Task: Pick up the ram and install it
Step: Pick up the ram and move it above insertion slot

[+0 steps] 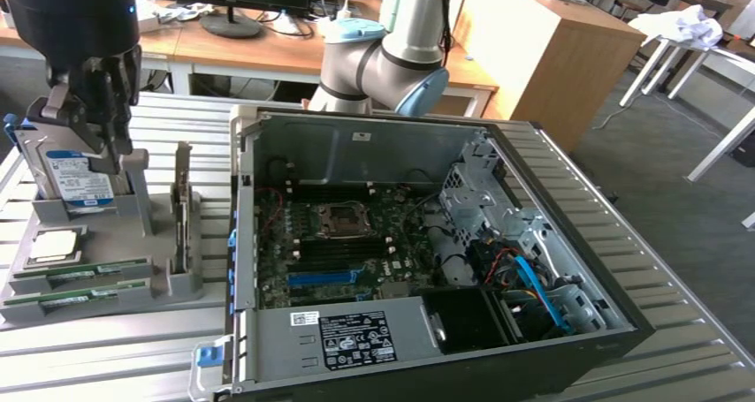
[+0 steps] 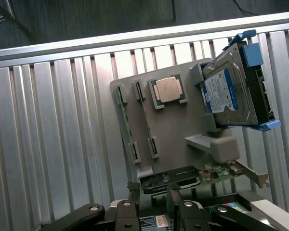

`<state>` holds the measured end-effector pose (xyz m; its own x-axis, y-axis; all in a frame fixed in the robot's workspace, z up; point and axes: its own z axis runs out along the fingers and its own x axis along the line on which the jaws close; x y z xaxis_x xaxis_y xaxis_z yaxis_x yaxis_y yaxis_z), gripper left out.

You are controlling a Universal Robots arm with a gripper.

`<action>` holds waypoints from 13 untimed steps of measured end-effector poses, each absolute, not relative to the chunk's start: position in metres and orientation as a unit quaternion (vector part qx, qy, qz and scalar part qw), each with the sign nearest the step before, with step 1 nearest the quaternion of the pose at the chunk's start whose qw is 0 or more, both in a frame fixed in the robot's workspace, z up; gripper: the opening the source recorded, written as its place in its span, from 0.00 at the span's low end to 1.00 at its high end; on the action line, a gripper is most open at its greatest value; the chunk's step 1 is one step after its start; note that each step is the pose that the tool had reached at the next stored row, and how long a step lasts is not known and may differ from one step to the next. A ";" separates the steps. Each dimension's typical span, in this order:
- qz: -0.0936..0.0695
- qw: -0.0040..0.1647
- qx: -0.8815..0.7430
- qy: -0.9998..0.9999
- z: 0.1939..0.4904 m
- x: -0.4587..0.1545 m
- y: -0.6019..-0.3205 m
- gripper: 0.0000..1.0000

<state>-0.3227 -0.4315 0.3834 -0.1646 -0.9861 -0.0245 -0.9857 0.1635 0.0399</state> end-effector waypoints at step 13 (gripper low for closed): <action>-0.023 0.004 0.646 -0.763 0.382 -0.324 -0.432 0.36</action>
<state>-0.3242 -0.4324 0.3819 -0.1646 -0.9861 -0.0243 -0.9857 0.1636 0.0401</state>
